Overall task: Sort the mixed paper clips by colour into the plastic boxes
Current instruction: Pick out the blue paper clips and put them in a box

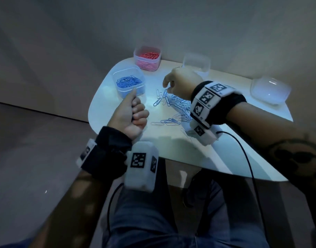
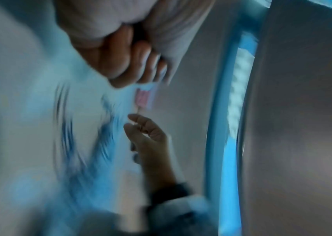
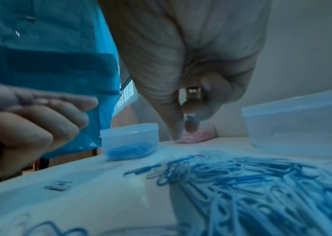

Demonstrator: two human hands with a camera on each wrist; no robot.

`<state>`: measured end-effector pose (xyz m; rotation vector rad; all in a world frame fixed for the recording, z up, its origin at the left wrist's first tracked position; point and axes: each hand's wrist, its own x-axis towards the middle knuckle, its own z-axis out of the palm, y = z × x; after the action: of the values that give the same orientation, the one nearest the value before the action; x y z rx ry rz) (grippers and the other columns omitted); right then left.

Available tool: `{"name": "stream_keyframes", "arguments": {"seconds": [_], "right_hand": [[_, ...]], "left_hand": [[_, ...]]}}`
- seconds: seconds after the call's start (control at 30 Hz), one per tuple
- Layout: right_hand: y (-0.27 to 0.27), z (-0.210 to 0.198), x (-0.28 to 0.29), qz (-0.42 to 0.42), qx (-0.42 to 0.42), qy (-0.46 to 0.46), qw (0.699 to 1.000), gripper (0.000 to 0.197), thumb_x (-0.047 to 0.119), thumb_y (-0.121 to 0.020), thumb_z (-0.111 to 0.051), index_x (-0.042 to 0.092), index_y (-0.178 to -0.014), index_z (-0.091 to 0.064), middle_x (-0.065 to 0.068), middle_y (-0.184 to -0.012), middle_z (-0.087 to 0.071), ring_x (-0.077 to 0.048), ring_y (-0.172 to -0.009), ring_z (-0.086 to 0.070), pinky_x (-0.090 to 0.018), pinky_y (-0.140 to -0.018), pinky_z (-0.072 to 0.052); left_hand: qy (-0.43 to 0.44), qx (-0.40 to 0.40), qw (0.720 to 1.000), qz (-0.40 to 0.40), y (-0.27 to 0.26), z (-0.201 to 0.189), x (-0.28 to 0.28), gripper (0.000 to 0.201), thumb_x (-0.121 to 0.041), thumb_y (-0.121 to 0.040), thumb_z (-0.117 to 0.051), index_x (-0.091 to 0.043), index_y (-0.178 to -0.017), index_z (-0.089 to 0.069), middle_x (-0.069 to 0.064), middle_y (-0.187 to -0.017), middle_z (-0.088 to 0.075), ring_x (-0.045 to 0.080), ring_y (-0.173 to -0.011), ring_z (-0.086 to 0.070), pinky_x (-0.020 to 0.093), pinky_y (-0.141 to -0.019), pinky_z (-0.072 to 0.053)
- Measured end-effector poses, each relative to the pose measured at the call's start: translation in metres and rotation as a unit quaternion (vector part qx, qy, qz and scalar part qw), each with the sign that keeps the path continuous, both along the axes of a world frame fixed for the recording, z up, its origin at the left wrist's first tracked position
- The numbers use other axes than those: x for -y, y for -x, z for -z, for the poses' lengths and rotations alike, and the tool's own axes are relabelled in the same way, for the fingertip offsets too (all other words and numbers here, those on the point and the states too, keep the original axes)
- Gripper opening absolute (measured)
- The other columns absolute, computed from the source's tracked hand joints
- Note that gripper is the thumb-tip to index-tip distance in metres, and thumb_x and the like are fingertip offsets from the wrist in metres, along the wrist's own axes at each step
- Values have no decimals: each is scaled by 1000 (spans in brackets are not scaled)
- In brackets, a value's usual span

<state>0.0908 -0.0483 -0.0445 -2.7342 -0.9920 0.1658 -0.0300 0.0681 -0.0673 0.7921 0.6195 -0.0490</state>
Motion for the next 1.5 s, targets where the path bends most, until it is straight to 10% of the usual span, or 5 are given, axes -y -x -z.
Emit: {"name": "stream_keyframes", "arguments": {"seconds": [0.33, 0.6, 0.83, 1.07, 1.5], "right_hand": [[-11, -1, -14, -67, -54, 123, 989, 10, 9, -82, -65, 10, -93, -64, -4, -94, -53, -23, -92, -52, -24, -71, -34], [4, -12, 1, 24, -134, 49, 989, 25, 10, -82, -66, 0, -105, -66, -7, -93, -62, -16, -85, -52, -15, -61, -40], [28, 8, -11, 118, -75, 51, 989, 10, 5, -85, -56, 5, -77, -51, -12, -85, -52, -30, -83, -54, -30, -69, -43], [25, 4, -16, 127, -130, 85, 980, 24, 9, -85, -57, 3, -65, -47, -6, -62, -47, -24, -68, -49, -25, -48, -34], [41, -14, 66, 146, -525, -333, 769, 20, 6, -89, -54, 12, -71, -52, 4, -60, -60, 1, -43, -47, -8, -32, -29]], "left_hand": [[-761, -113, 540, 341, -48, -6, 17, 28, -15, -90, -51, -7, -116, -48, 15, -115, -58, 31, -107, -54, 34, -80, -42], [-790, -132, 452, 393, -61, -16, 20, 11, -11, -88, -56, -5, -96, -59, 8, -82, -55, 28, -89, -56, 29, -72, -42], [-679, -126, 628, 359, -47, -15, -3, 30, -16, -90, -51, -7, -62, -43, 6, -56, -37, 18, -45, -32, 22, -40, -23], [-204, -40, 963, 171, -20, -19, -15, 23, -16, -90, -35, -19, -68, -32, -5, -54, -39, 2, -31, -21, 12, -29, -11], [137, 66, 988, -9, -17, 8, 33, 24, 2, -81, -31, -9, -86, -51, -2, -51, -42, 5, -37, -36, 10, -34, -27]]}}
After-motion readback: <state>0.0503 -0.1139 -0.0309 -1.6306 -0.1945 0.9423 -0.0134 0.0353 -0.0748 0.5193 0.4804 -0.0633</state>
